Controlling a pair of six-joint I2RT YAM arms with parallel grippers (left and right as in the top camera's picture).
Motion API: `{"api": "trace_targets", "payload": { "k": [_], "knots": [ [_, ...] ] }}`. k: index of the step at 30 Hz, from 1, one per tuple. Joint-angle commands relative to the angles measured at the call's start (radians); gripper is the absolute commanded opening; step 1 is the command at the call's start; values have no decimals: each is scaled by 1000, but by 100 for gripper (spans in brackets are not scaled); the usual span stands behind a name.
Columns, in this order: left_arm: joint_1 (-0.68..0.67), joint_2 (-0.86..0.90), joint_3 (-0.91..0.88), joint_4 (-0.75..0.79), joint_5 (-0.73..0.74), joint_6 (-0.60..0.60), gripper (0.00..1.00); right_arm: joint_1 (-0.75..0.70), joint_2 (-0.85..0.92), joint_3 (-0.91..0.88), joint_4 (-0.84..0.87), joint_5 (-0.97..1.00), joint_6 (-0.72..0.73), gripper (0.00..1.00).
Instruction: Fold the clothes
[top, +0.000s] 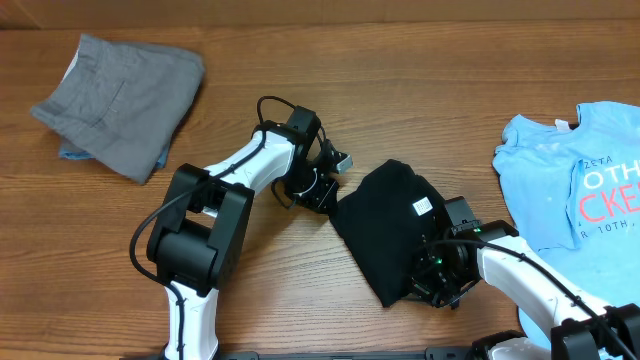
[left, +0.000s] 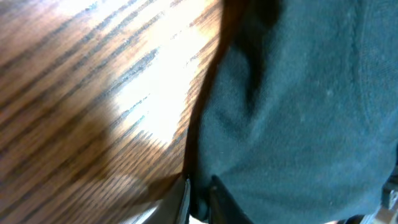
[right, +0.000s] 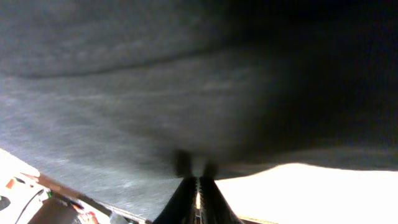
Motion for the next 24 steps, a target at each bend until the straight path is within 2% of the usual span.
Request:
{"api": "trace_targets", "payload": {
  "k": [1,7,10,14,20,24],
  "knots": [
    [17,12,-16,50,-103,-86,4,6,5,-10,1,57,38,4],
    [101,11,40,7,-73,-92,4,6,5,-10,-32,109,37,4],
    [141,11,100,-62,-51,-86,24,6,5,-9,-31,111,37,4],
    [199,11,272,-241,-49,-20,38,4,-3,39,-59,106,11,6],
    [202,11,448,-417,-11,61,40,4,-58,183,-120,80,-42,8],
    [179,11,473,-461,4,74,41,3,-74,240,-41,95,-22,8]
  ]
}}
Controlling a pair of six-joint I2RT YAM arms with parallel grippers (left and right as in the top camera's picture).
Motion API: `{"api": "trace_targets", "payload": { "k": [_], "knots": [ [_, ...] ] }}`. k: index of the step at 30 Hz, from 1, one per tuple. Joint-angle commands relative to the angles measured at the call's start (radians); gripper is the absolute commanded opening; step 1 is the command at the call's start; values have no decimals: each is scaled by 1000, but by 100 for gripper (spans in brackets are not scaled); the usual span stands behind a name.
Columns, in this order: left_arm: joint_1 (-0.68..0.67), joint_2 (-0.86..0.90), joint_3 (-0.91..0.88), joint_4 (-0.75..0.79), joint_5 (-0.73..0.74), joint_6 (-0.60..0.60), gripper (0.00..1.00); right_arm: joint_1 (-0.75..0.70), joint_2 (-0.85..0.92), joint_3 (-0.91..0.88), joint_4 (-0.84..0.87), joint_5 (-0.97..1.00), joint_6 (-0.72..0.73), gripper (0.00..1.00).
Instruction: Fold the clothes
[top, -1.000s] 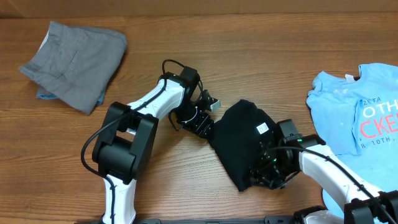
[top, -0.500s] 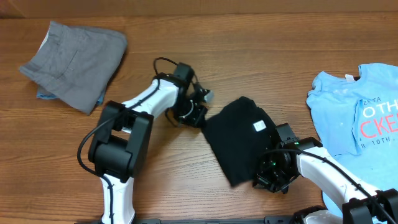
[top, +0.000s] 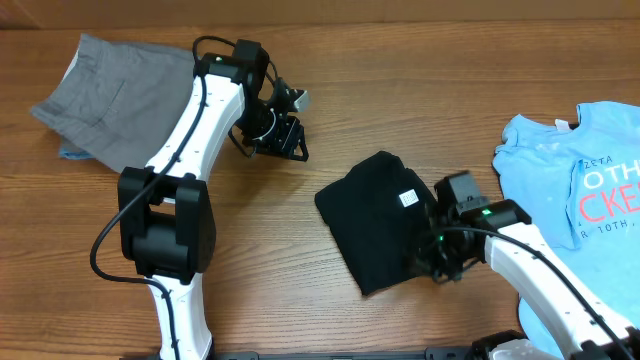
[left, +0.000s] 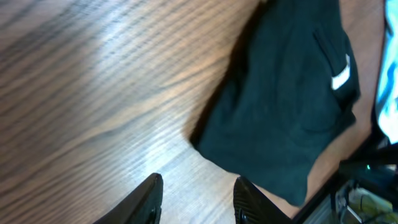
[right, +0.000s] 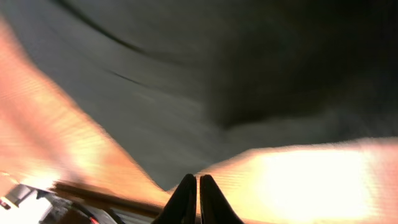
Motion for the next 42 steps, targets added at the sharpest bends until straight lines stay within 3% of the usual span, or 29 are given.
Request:
{"api": "trace_targets", "payload": {
  "k": [1,9,16,21,26,29,30,34,38,42],
  "knots": [
    [-31,-2,25,-17,34,47,41,2,-10,39,60,45,50,8],
    [-53,-2,25,-10,33,62,51,-16,180,-5,123,186,187,8],
    [-63,-1,25,-12,33,65,61,-182,373,6,228,404,196,6],
    [-74,-1,25,-3,30,65,65,-286,387,50,382,406,86,5],
    [-93,-1,25,11,29,65,66,-319,386,142,487,258,-71,6],
    [-105,-1,25,12,20,64,68,-319,385,241,412,168,-154,6],
    [-113,0,24,11,-5,64,68,-319,379,331,288,85,-195,7],
    [-119,2,0,24,-22,53,69,-312,372,454,55,-16,-212,9],
    [-119,11,-61,81,-18,23,76,-290,372,453,-78,-31,-212,10],
    [-119,29,-127,176,76,-19,80,-260,373,377,-61,-30,-179,10]
  ]
}}
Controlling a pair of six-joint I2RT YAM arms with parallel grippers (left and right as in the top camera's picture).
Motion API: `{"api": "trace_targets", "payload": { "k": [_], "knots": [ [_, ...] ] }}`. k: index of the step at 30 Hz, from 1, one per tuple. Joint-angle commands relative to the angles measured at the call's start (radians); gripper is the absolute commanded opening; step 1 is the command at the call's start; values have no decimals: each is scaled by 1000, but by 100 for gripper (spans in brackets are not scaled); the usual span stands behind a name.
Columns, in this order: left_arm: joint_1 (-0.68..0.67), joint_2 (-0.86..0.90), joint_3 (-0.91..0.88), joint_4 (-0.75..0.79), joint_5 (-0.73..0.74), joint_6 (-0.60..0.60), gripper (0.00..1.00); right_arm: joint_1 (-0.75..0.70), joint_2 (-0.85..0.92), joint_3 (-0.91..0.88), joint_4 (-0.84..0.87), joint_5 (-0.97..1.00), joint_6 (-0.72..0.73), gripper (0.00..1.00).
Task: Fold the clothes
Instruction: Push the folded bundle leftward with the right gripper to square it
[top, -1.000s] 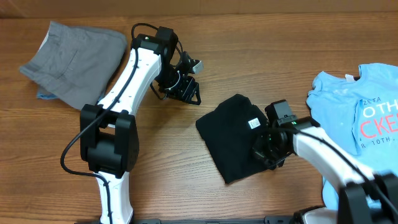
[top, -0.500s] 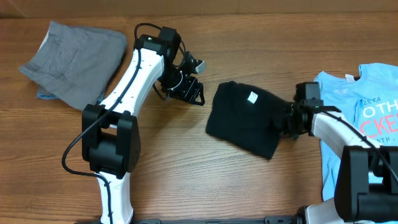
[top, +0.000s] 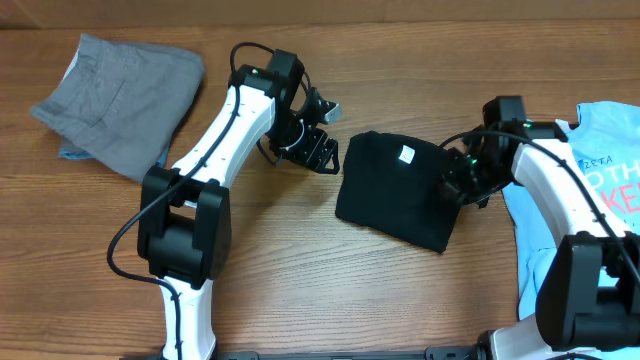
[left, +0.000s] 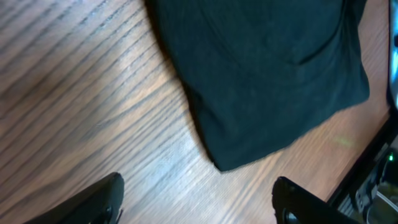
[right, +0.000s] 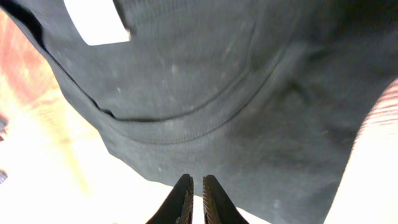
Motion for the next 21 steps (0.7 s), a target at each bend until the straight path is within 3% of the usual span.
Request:
{"api": "trace_targets", "payload": {
  "k": [1,4,11,21],
  "knots": [
    [-7,34,-66,66,127,-38,80,29,-10,-77,37,-21,29,10],
    [-8,61,-91,129,204,-78,81,37,-10,-164,104,11,117,8],
    [-42,140,-99,211,229,-142,82,37,-9,-354,299,85,239,8],
    [-146,289,-99,323,260,-279,84,37,0,-384,335,114,251,9]
  ]
}}
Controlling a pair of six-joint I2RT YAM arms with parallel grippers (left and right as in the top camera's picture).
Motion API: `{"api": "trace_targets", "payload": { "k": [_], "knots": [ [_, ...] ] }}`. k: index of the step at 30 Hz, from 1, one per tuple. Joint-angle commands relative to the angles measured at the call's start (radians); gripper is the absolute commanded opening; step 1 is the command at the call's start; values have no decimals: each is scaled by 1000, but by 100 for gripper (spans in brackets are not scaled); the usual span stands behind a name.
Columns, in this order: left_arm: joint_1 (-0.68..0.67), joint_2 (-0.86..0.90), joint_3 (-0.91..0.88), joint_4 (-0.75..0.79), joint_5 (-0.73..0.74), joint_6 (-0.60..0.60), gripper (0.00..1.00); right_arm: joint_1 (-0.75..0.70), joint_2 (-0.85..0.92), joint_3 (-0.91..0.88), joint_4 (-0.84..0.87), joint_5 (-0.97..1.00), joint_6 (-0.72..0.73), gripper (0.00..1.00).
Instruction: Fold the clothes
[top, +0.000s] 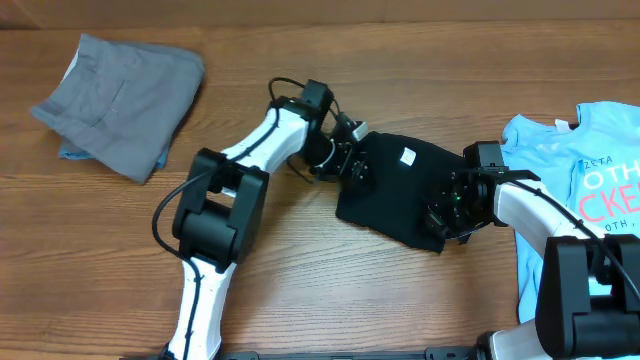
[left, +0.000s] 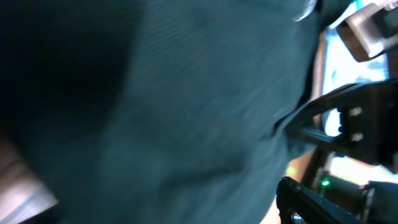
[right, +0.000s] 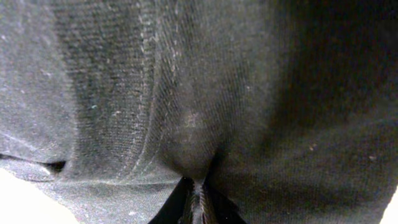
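A folded black garment (top: 395, 190) with a white label lies at mid table. My left gripper (top: 352, 166) is at its left edge; in the left wrist view dark cloth (left: 186, 106) fills the frame and only one finger (left: 301, 200) shows, set far out, so the gripper is open. My right gripper (top: 447, 213) is at the garment's lower right edge. Its fingers are shut on a pinch of the black cloth (right: 196, 190).
Folded grey shorts (top: 120, 95) lie at the far left of the wooden table (top: 300, 280). A light blue T-shirt (top: 585, 170) with red print lies spread at the right edge, close to my right arm.
My left gripper, then open over bare wood just left of the garment, is now on the garment's left edge, still open. My right gripper now sits lower on the right edge, still pinching cloth.
First both grippers were shut on the black garment, which lay slanted at lower middle. Then the left gripper was open and away near the grey shorts while the right held on. Later the garment lay turned and higher up. Now the left gripper is back at its left edge.
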Motion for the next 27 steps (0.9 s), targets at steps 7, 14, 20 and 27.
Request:
{"api": "trace_targets", "payload": {
  "k": [7,14,20,27],
  "knots": [
    [-124,195,-21,104,72,-113,74,2,32,-45,5,102,14,9],
    [-162,195,-19,113,64,-113,7,2,32,-45,-3,101,6,6],
    [-116,186,19,44,70,-97,4,2,-2,6,-110,85,-45,4],
    [30,70,184,-177,67,-5,4,5,-194,177,-305,3,-137,4]
  ]
}}
